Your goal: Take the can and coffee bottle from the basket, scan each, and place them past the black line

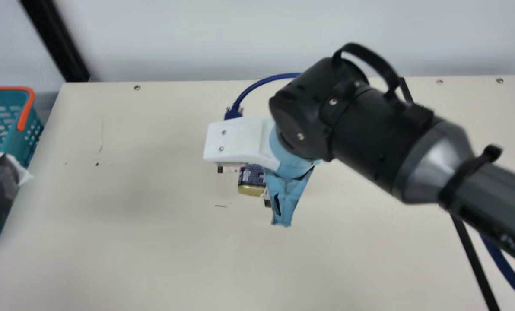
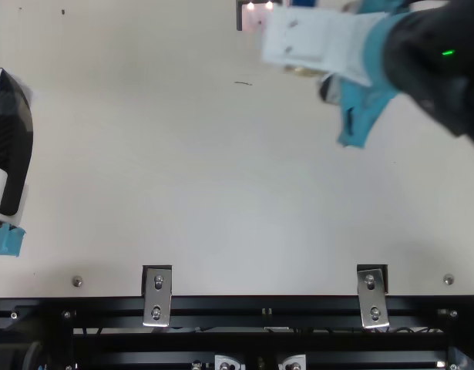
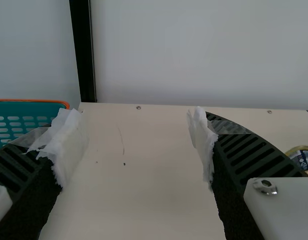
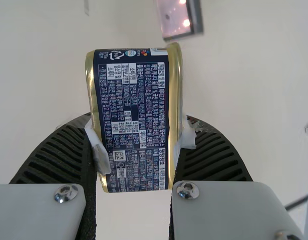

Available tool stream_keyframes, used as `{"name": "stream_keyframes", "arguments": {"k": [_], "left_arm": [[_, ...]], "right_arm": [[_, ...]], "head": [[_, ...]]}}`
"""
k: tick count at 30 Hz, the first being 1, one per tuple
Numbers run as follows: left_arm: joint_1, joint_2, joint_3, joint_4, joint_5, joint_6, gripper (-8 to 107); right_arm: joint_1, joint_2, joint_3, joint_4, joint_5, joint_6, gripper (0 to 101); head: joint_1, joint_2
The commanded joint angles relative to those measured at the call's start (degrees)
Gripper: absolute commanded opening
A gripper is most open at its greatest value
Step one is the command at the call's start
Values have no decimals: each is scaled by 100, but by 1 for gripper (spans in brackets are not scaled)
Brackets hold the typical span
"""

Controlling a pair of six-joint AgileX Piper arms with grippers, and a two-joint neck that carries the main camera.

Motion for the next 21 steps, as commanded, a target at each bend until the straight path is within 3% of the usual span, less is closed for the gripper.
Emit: {"name": "stream_keyframes", "arguments": {"k": [1,13,21], "left_arm": [[0,0,0,0,0,0,90],[0,0,0,0,0,0,90],[0,0,0,0,0,0,90]], "right_arm": [[-402,-180,207,-76,-83,123,0],[-2311,-1167,1179,-245,-317,119,0],[-3834,-1524,1601,-453,-491,-98,0]], "head": [[29,-320],[223,-2124],[283,-2735]]}}
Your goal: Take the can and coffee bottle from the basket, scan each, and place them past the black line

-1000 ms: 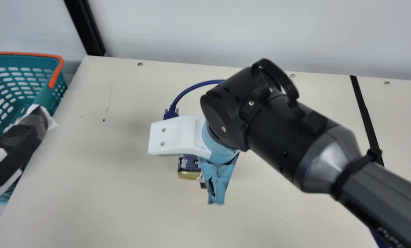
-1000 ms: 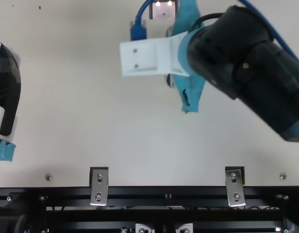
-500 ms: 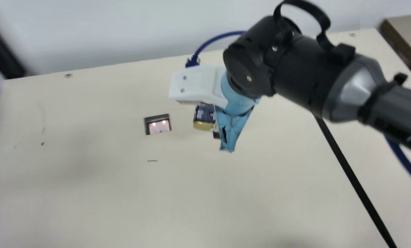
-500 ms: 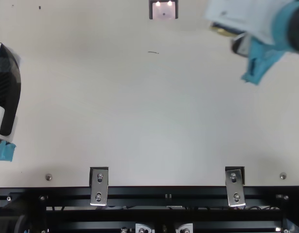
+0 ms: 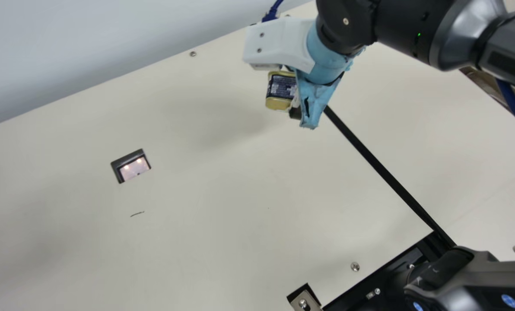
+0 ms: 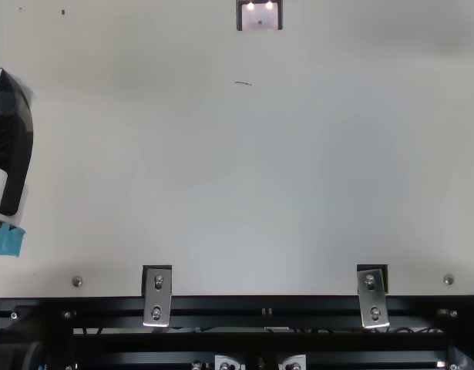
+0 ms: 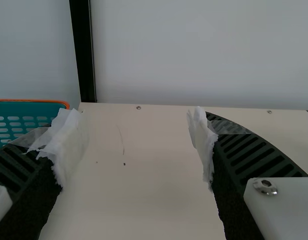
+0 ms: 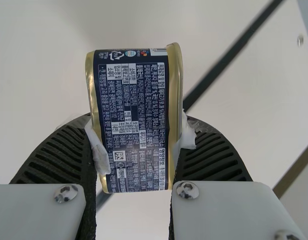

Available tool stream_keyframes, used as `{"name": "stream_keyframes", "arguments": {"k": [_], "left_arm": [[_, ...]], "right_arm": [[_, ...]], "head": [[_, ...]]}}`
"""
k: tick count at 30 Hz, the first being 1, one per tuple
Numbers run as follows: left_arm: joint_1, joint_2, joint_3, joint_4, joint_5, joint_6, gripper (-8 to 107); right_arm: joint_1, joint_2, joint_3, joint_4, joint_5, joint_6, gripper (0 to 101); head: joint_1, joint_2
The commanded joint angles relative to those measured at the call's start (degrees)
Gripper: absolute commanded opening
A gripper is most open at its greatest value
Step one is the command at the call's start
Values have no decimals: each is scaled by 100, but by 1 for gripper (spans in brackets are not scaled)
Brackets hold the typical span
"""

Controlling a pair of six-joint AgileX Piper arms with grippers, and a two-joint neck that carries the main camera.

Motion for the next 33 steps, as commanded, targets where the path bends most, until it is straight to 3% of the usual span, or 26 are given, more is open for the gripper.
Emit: {"name": "stream_keyframes", "arguments": {"k": [1,18,33], "left_arm": [[0,0,0,0,0,0,90],[0,0,0,0,0,0,90],[0,0,0,0,0,0,90]], "right_arm": [[-801,-22,69,-89,-84,-49,0],[-3443,506,220,-160,-812,-405,0],[-4393,895,499,698,-1327,-767,0]], "head": [[-41,-221],[27,-623],[54,-673]]}}
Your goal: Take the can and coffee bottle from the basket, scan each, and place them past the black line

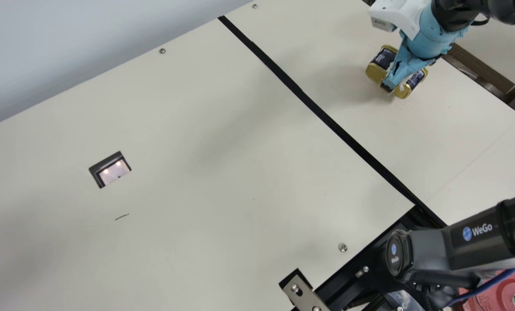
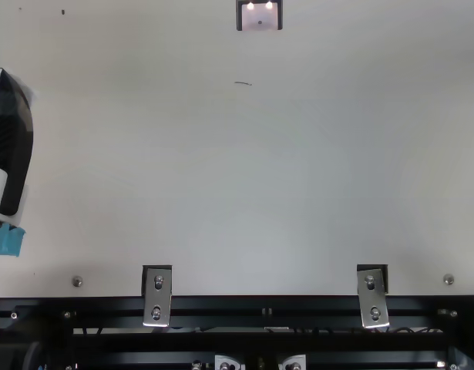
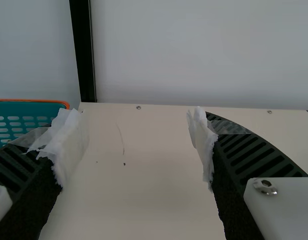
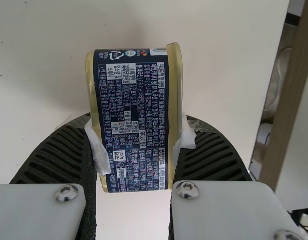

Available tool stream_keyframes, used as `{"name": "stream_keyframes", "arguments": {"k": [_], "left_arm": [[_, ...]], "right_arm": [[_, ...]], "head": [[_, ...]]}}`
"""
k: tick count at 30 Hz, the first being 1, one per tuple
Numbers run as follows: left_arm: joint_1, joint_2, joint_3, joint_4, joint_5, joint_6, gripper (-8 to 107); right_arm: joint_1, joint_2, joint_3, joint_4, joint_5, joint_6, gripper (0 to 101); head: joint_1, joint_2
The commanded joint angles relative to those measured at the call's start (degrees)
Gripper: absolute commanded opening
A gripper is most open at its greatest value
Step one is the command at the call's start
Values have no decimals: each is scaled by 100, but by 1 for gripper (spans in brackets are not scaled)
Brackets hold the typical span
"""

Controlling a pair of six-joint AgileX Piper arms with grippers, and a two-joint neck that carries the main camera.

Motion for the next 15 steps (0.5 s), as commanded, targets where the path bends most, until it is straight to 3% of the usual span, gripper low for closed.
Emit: {"name": "stream_keyframes", "arguments": {"k": [1,6,7,8,9,15], "left_arm": [[0,0,0,0,0,0,90],[0,0,0,0,0,0,90],[0,0,0,0,0,0,90],[0,0,0,0,0,0,90],[0,0,0,0,0,0,90],[0,0,0,0,0,0,90]], "right_arm": [[-68,23,56,109,-28,-21,0],[-204,107,203,200,-139,-20,0],[-225,112,232,207,-160,-9,9],[-243,111,254,221,-175,-1,81],[-255,102,274,218,-205,11,101],[-170,-254,276,607,-338,-147,101]], "head": [[-34,-87],[-34,-87],[-34,-87],[-34,-87],[-34,-87],[-34,-87]]}}
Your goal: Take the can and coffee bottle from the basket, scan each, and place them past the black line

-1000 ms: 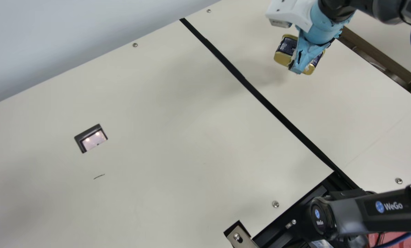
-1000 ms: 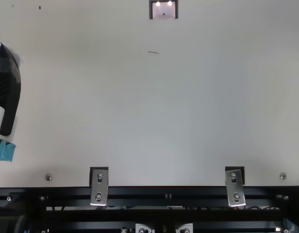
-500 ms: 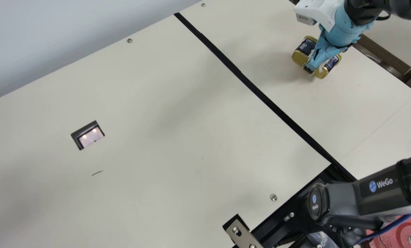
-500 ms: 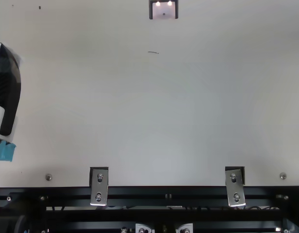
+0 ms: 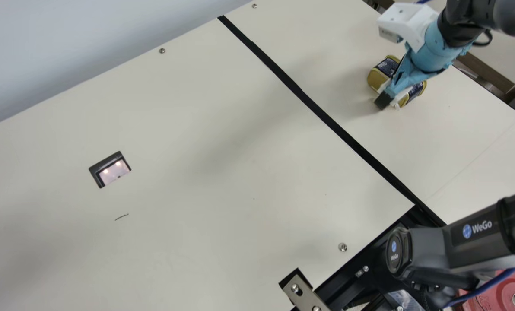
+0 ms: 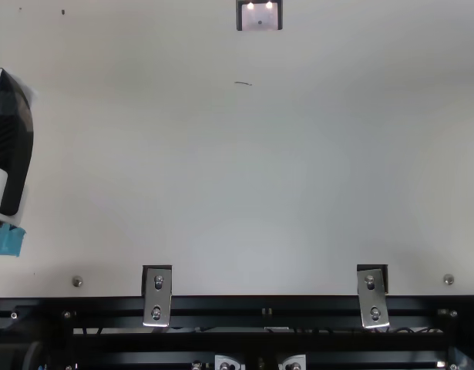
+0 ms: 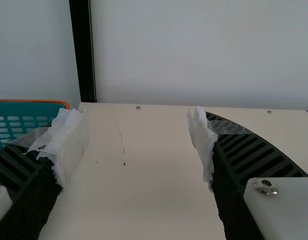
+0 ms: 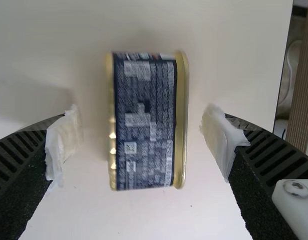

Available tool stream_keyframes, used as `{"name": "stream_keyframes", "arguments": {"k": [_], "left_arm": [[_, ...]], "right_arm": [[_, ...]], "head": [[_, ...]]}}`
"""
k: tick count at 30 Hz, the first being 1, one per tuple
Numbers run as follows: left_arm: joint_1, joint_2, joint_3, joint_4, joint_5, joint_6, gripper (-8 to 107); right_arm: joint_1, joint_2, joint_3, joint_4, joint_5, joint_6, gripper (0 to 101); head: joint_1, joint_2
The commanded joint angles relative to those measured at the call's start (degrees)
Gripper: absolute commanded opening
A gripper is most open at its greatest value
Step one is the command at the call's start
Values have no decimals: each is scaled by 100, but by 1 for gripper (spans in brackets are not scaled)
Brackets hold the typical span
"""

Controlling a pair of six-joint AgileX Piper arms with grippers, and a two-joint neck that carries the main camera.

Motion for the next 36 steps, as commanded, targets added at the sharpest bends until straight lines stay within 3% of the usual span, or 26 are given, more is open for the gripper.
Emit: {"name": "stream_keyframes", "arguments": {"k": [1,9,16,27,32,36], "left_arm": [[0,0,0,0,0,0,90],[0,0,0,0,0,0,90],[0,0,0,0,0,0,90],[0,0,0,0,0,0,90],[0,0,0,0,0,0,90],[0,0,0,0,0,0,90]], "right_arm": [[55,-226,-25,295,-66,-147,101],[321,-1144,-143,1324,-13,-715,101],[509,-1620,-316,1860,-48,-559,101],[791,-2074,-139,1743,-1221,1100,101],[1035,-2312,43,1740,-1353,1933,101],[1421,-2582,168,1783,-1228,2458,101]], "head": [[-34,-87],[-34,-87],[-34,-87],[-34,-87],[-34,-87],[-34,-87]]}}
